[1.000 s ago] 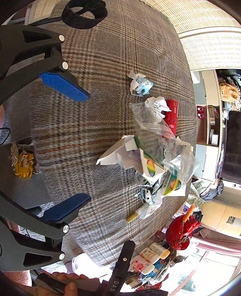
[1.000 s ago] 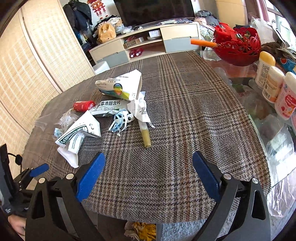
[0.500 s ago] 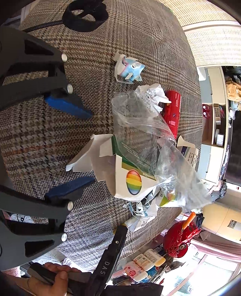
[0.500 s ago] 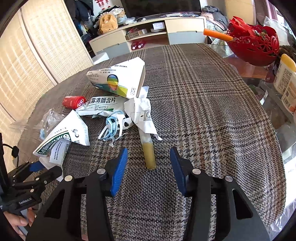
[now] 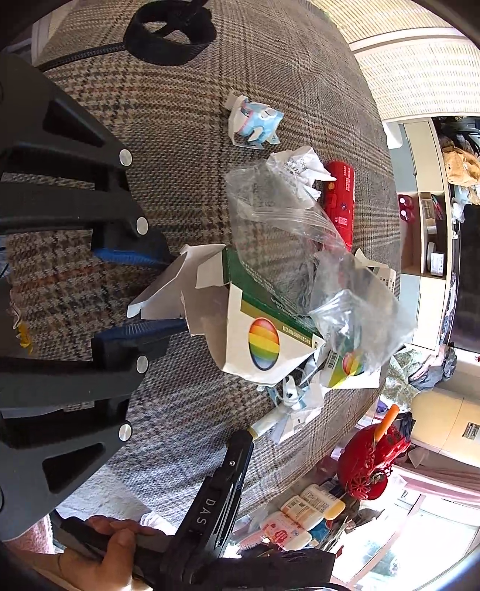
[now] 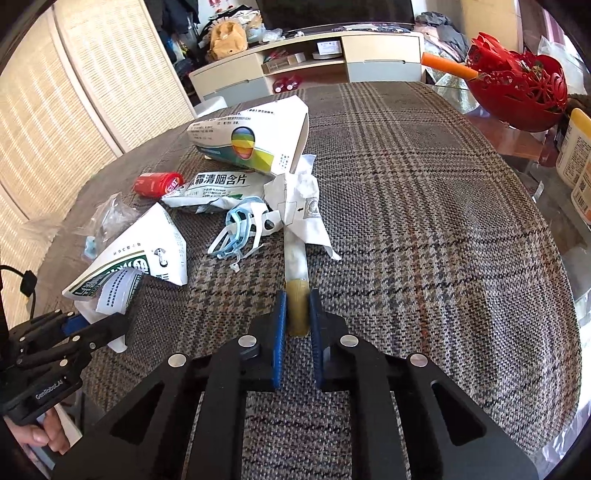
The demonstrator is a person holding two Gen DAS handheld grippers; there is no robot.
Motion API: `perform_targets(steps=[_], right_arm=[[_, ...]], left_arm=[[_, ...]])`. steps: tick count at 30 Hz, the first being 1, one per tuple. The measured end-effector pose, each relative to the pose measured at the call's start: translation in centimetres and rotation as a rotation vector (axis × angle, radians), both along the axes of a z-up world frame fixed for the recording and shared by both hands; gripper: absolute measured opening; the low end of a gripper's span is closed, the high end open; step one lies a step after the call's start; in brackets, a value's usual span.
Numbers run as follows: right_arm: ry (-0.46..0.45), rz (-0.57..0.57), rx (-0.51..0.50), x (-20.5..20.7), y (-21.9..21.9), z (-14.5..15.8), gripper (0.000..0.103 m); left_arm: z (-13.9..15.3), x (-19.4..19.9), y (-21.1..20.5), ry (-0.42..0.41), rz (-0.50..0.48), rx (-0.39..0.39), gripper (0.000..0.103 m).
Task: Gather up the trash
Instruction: 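Grasp the rainbow-printed box with the left tool while the right tool grasps the tube, then carry the box with the left tool while the right tool carries the tube over the bin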
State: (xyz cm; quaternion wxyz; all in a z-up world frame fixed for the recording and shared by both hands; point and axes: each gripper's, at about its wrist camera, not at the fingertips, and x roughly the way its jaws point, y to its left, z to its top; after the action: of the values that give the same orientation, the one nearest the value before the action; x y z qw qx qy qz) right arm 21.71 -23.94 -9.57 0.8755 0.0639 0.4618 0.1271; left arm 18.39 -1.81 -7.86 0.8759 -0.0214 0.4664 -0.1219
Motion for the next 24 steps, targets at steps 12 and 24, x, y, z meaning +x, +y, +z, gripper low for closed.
perform_targets(steps=[12, 24], right_arm=[[0.034, -0.003, 0.015, -4.6, -0.5, -0.1, 0.014], [-0.005, -0.022, -0.031, -3.3, 0.7, -0.2, 0.014]], left_arm=[[0.3, -5.1, 0.3, -0.009, -0.015, -0.024, 0.024], [-0.3, -7.3, 1.3, 0.003, 0.000, -0.056, 0.024]])
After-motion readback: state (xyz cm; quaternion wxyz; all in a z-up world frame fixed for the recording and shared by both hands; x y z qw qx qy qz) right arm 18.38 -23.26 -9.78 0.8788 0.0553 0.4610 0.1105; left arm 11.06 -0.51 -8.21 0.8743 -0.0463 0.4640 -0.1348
